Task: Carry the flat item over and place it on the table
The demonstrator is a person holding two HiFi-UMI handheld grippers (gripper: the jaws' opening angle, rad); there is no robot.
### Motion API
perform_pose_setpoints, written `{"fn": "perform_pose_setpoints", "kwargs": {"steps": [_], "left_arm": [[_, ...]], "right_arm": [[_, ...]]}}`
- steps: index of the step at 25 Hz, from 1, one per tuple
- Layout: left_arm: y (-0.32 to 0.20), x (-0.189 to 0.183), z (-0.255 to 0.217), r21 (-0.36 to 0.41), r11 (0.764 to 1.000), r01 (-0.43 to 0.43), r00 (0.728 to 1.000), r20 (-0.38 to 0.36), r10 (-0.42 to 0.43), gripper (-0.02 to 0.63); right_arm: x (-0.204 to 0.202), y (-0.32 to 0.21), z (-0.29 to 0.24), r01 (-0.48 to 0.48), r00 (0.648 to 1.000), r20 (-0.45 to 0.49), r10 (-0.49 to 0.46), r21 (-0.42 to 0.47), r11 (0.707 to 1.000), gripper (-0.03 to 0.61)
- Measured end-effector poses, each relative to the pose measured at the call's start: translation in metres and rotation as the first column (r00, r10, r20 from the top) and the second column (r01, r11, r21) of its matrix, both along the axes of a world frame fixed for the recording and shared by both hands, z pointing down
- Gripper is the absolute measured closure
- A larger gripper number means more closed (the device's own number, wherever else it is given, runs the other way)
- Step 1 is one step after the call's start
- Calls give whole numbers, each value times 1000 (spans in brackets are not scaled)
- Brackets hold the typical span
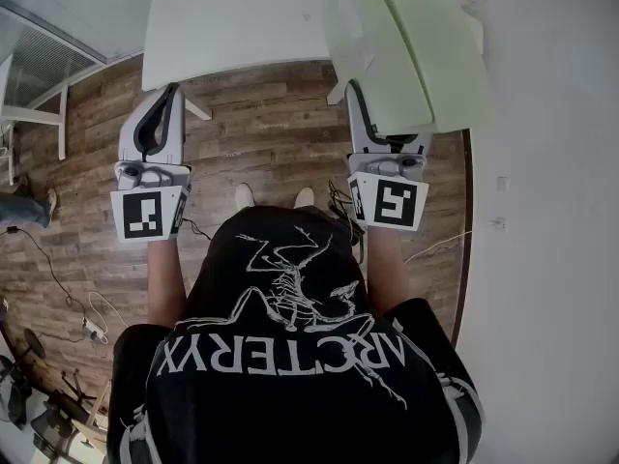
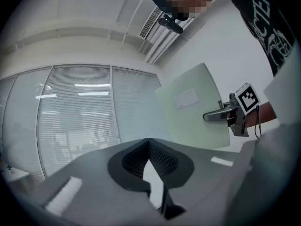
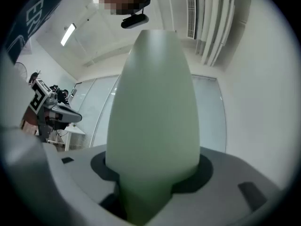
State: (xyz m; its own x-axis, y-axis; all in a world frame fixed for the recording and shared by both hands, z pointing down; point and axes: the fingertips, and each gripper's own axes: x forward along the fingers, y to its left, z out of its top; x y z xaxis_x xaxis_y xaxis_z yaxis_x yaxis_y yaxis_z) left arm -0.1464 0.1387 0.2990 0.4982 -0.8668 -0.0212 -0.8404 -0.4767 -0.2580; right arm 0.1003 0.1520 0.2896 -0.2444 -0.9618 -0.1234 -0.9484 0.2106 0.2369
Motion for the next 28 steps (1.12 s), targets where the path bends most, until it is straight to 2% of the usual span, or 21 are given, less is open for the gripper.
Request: {"fn": "perform_pose_setpoints", "kwargs": {"steps": [7,12,16,19,28], "left_arm": [[2,3,-2,41,999,-6,1000,-6,7,604],[2,6,0,24,1000,-10,1000,1,10,604],[3,13,0,42,999,-11,1000,0,11,604],[3,18,2,18,1000,-1,1000,8,1,604],[-4,50,2,15,999,31,999,15,-32,604]], "right_arm": [[4,3,0,13,1000,17,-13,2,1000,305],[3,3,1,19,1000,21,-19,-5,1000,305],[12,5,5,18,1000,24,-17,-7,1000,305],[15,5,6,25,999,27,-24,-10,1000,305],[35,-5,11,71,997,33,-70,-18,997,305]]}}
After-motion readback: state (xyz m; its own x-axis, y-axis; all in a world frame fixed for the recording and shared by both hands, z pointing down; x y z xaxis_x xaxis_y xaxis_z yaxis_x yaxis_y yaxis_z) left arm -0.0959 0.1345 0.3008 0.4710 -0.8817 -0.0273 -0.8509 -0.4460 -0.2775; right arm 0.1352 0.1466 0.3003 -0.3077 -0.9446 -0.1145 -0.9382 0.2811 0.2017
